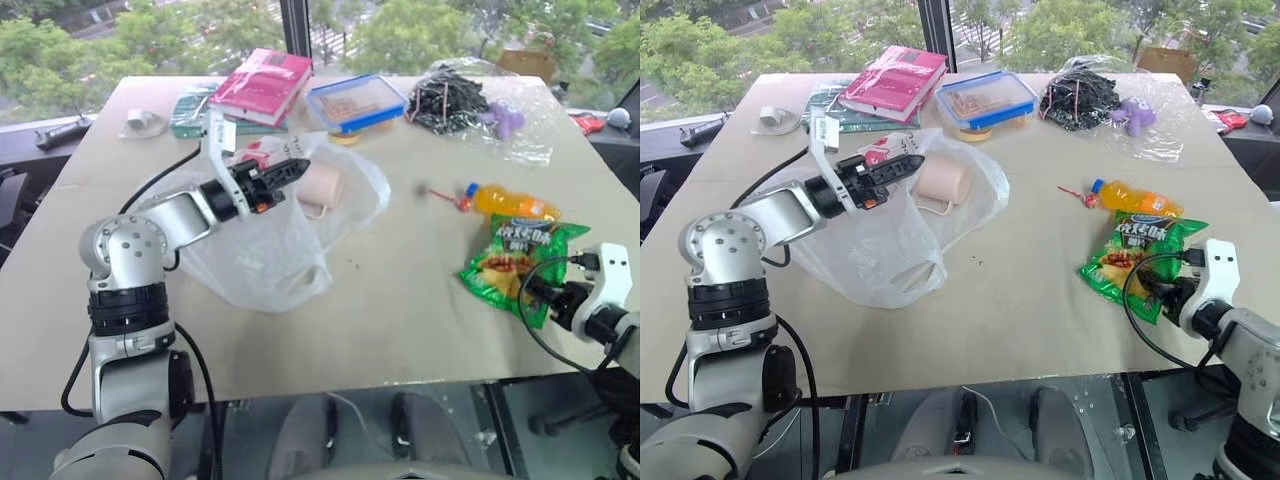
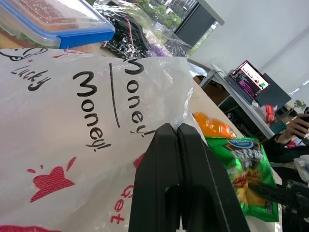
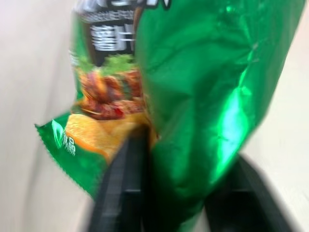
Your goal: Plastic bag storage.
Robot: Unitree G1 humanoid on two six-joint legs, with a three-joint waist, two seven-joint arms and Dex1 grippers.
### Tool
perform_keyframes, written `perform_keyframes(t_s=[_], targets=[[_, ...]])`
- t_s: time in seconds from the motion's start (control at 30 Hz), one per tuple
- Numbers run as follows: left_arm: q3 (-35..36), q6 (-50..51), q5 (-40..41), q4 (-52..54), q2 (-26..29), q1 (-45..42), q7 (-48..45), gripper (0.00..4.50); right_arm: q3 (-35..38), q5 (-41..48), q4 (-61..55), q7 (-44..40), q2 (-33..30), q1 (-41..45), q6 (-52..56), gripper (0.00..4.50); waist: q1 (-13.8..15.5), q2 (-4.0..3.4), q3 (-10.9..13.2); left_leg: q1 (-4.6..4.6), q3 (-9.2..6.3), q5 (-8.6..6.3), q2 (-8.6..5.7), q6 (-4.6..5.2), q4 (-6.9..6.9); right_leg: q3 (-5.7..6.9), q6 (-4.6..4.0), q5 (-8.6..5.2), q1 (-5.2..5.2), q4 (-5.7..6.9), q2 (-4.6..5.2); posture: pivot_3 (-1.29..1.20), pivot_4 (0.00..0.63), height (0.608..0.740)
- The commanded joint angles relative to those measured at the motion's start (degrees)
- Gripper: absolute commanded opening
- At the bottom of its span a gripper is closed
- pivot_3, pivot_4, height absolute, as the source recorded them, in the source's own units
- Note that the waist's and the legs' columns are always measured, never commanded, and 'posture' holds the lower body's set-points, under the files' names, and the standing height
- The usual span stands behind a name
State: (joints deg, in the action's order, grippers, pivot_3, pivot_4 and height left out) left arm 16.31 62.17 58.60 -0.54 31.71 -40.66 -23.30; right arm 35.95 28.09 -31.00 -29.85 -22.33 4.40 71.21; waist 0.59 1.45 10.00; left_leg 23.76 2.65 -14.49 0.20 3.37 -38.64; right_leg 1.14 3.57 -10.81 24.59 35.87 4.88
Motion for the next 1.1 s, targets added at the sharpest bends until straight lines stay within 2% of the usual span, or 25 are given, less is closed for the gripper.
perform_keyframes(t_s=[0.03,0.13,0.23,0.37,0.43,0.63,0.77,0.97,1.1], targets=[[1.9,0.1,0.6,2.1,0.8,-0.9,-0.2,0.00,2.6,6.7,-5.5,-2.9,0.6,-0.4,-4.4,0.03,0.0,-0.01,0.0,0.00,-0.01,0.00,0.00,0.00,0.00,0.01,0.00,0.00,0.00,0.00,0.00,0.00,0.150,0.740],[2.0,0.2,0.7,2.2,0.8,-1.3,-0.8,0.00,0.4,13.1,-10.0,-4.1,0.2,-0.2,-3.8,0.03,0.0,-0.01,0.0,0.01,-0.01,0.02,0.01,-0.04,0.00,0.00,0.00,0.00,0.01,0.00,0.00,0.00,0.150,0.740],[2.1,0.4,0.8,2.1,1.2,-1.8,-1.3,0.00,-3.0,22.6,-12.9,-2.0,2.4,4.3,-1.4,0.03,-0.3,0.00,0.0,0.00,0.00,0.02,0.02,-0.04,0.00,0.00,0.00,0.00,0.00,0.00,0.00,0.00,0.150,0.740],[2.0,0.5,0.2,1.2,2.1,-3.0,-2.2,0.00,-12.3,30.7,-12.2,1.2,5.7,12.5,-0.3,0.03,-0.9,0.00,0.0,-0.02,-0.02,0.00,0.06,0.01,-0.02,0.01,-0.01,0.01,0.01,0.03,-0.02,0.00,0.150,0.740],[2.1,0.8,0.1,1.0,2.8,-3.5,-2.7,0.00,-17.2,31.6,-9.7,1.7,6.4,16.4,-0.7,0.03,-0.9,0.00,0.0,0.00,-0.08,0.03,0.05,-0.05,-0.02,0.06,-0.02,0.00,0.00,0.04,-0.02,0.00,0.150,0.740],[3.2,3.8,2.0,1.4,7.6,-4.6,-6.5,0.00,-29.6,26.9,1.2,-2.2,5.9,24.1,-6.4,0.03,-1.2,0.01,0.0,0.07,-0.07,0.03,-0.01,-0.05,-0.04,0.08,-0.01,0.01,0.04,0.00,0.01,0.00,0.150,0.740],[4.4,7.9,5.1,3.3,12.6,-3.9,-10.6,0.00,-37.7,19.9,11.4,-9.7,4.0,27.9,-13.7,0.03,-1.4,0.01,0.0,0.07,-0.04,0.03,0.00,-0.05,-0.03,0.07,0.00,0.01,0.07,0.02,0.00,0.00,0.150,0.740],[4.9,11.5,7.1,5.6,17.6,-1.2,-14.0,0.00,-47.0,8.5,28.3,-18.7,5.0,36.1,-26.6,0.03,-1.7,-0.01,0.0,0.06,-0.01,0.03,0.02,-0.06,-0.02,0.04,0.00,0.01,0.11,0.03,-0.01,0.00,0.150,0.740],[4.9,14.0,8.2,6.0,20.6,-0.3,-16.2,0.00,-49.8,3.6,36.0,-23.4,6.1,39.8,-33.1,0.03,-1.5,0.00,0.0,0.07,-0.05,0.04,0.03,-0.07,-0.02,0.07,-0.01,0.01,0.12,0.04,-0.02,0.00,0.150,0.740]])
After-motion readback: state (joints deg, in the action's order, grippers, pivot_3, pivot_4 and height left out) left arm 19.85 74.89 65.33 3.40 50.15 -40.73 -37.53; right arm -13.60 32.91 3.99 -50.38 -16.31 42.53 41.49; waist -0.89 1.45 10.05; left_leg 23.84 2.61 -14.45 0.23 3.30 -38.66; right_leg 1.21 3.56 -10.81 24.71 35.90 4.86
